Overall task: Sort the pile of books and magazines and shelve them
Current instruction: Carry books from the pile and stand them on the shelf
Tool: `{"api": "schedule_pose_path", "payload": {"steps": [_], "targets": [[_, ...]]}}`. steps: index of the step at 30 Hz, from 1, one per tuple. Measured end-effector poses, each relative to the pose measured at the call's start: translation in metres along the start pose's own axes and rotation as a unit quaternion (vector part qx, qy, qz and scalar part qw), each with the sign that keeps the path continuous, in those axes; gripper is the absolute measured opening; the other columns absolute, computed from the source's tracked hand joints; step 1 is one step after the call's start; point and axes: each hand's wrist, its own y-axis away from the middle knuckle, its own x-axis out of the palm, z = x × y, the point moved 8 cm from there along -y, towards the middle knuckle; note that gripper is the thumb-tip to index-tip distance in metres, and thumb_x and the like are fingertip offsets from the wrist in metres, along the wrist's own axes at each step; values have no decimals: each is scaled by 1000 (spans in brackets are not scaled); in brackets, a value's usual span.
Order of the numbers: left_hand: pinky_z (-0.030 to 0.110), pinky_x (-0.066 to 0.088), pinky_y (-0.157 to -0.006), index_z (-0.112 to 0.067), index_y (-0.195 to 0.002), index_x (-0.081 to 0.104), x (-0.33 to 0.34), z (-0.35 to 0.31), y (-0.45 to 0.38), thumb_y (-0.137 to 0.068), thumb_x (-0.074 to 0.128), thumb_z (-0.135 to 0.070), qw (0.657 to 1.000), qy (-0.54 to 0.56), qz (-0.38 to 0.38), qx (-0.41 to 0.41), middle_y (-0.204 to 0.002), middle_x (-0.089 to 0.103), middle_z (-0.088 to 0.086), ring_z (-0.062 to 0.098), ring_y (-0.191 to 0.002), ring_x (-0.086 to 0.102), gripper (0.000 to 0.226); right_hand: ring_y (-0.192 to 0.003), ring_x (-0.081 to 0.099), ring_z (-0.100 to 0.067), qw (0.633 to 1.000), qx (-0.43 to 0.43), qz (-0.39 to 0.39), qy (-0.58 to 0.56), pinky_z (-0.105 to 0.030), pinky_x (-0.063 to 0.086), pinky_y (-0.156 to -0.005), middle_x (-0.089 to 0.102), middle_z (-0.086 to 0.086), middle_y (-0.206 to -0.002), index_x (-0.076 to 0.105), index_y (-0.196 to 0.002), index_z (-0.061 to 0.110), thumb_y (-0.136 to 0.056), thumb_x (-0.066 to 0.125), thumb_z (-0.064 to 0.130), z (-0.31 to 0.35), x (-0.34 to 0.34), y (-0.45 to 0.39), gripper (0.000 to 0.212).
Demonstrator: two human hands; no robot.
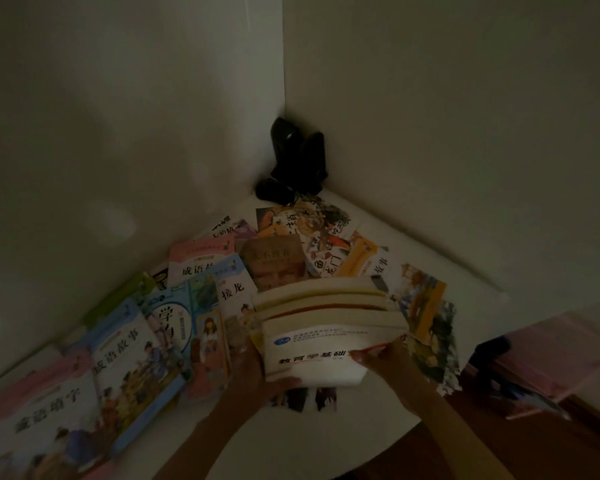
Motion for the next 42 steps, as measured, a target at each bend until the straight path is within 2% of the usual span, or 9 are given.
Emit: {"api": "schedule_pose_path", "payload": {"steps": [3, 7, 11, 13, 18, 25, 30, 36, 42], "targets": [[16, 53, -65, -12, -133, 42, 15, 2, 15, -59, 74, -54, 998, 27, 50, 3, -127, 53, 12, 3, -87, 57, 91, -88, 59, 1, 999, 19, -12, 38, -11, 52, -72, 61, 22, -91, 59, -89, 33, -77, 72, 4, -17, 6, 10, 33], [8, 45, -77, -4, -135, 40, 13, 5, 15, -37, 55, -80, 990, 125, 27, -53, -104, 54, -6, -7, -83, 52, 124, -80, 51, 16, 998, 37, -22, 36, 2, 42, -63, 53, 25, -98, 53, -108, 30, -79, 73, 13, -31, 14, 21, 39], [29, 55, -84, -13, -141, 29, 19, 8, 7, -51, 86, -47, 993, 103, 46, -48, -134, 48, 4, 10, -113, 57, 111, -84, 63, 2, 996, 0, -50, 67, -11, 50, -68, 66, -4, -106, 59, -88, 31, -75, 75, 7, -17, 6, 20, 32], [16, 52, -79, -23, -137, 31, 28, -5, -1, -66, 82, -30, 995, 96, 35, -13, -130, 49, -10, -7, -107, 57, 87, -90, 64, -20, 997, -16, -65, 50, -16, 53, -64, 67, -2, -93, 58, -85, 27, -72, 77, 3, -11, -9, 9, 34], [15, 52, -72, -23, -134, 36, 65, -25, -34, -72, 77, -10, 994, 107, -16, -18, -119, 58, -14, -6, -99, 61, 75, -96, 68, -14, 1000, -19, -15, 9, -21, 55, -68, 68, 2, -106, 46, -126, 20, -73, 76, 12, 4, -58, -25, 61], [12, 50, -52, -22, -110, 54, 152, -40, -86, -76, 73, -8, 967, 192, -100, -137, -106, 64, -1, 4, -80, 61, 41, -86, 68, -21, 999, 36, 8, 39, -23, 56, -62, 69, -3, -101, 56, -112, 26, -74, 76, 21, 13, -142, -94, 43], [39, 57, -76, -17, -109, 58, 191, -30, -102, -78, 71, -10, 912, 303, -184, -205, -119, 63, 13, 27, -96, 63, 34, -105, 63, -27, 970, 126, 43, 205, -41, 56, -83, 54, -10, -132, 41, -138, 13, -44, 81, 67, 1, -174, -144, 116], [43, 54, -78, -17, -121, 54, 196, -28, -108, -82, 67, -18, 876, 359, -241, -213, -115, 65, 8, 29, -99, 62, 41, -80, 71, -20, 959, 131, 128, 216, -32, 58, -68, 72, -5, -96, 67, -105, 21, -74, 75, 42, 11, -161, -163, 39], [45, 54, -80, -21, -128, 48, 194, -27, -108, -87, 62, -20, 867, 391, -242, -192, -116, 64, 5, 26, -98, 63, 43, -80, 70, -19, 972, 108, 143, 155, -27, 55, -64, 71, 0, -94, 65, -100, 29, -80, 70, 31, 14, -156, -149, 21]]}}
